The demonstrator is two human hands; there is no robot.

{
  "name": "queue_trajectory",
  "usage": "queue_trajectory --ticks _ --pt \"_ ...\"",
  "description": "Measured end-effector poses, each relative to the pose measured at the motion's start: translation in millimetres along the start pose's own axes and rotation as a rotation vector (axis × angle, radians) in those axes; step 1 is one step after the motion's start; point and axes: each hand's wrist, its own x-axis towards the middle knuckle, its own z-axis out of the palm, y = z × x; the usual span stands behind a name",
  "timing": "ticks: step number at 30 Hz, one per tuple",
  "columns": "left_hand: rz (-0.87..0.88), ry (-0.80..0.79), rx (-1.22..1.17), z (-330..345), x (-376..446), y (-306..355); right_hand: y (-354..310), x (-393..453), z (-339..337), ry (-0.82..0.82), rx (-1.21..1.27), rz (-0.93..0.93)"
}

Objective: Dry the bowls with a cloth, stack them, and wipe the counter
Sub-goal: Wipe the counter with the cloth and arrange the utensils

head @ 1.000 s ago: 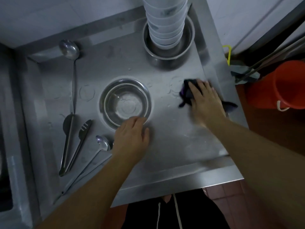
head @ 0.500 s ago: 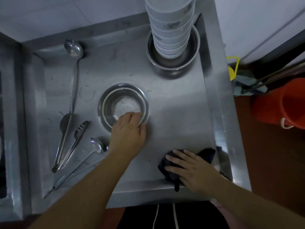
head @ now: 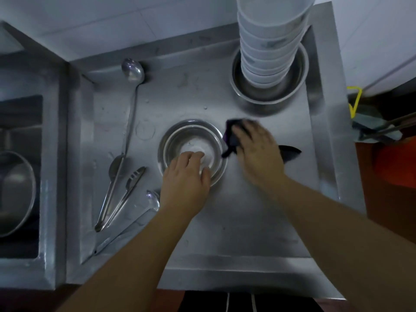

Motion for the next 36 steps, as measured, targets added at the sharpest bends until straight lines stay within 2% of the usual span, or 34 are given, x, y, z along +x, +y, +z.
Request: queue_trajectory --ticks 2,5,11,16,20,22,24,27,30,32,36 --pt "-0.013 0.012 -0.007 -1.0 8.3 -7.7 0.4 -12.3 5.8 -0.126 -0.060 -0.218" --pt "-0.027 -0.007 -0.024 -1.7 21.5 -18.4 5.0 -2.7 6.3 -0.156 -0.111 -0.270" --pt "-0.031 -0.004 -0.076 -10.2 51.7 -42.6 -41.7 79.8 18.8 0.019 -0.084 -0.006" --pt "-0.010 0.000 -0.110 -25.7 72.4 -66.4 -76.6 162.0 28.6 0.014 -0.040 0.088" --pt "-0.004 0.007 -0.123 -38.0 86.7 -94.3 -94.2 220.2 38.1 0.141 0.013 0.262" --pt "-0.015 0.023 -0.139 -41.6 92.5 -109.0 -103.0 224.7 45.8 0.187 0.004 0.278" --pt "-0.031 0.033 -0.135 -41.5 98.3 -120.3 -114.5 213.3 55.3 0.159 -0.026 0.096" --pt "-0.050 0.033 -0.109 -40.5 108.8 -128.1 -124.3 177.9 70.7 -0.034 -0.071 -0.352" --pt "-0.050 0.039 -0.065 -45.6 119.7 -136.5 -104.6 174.9 60.9 -0.164 -0.147 -0.558" --pt "-0.037 0.038 -0.033 -50.3 126.8 -146.3 -92.1 188.5 51.7 -0.094 -0.132 -0.428" --pt "-0.064 0.048 -0.027 -56.7 135.5 -164.9 -104.7 226.0 45.9 0.249 0.011 0.305"
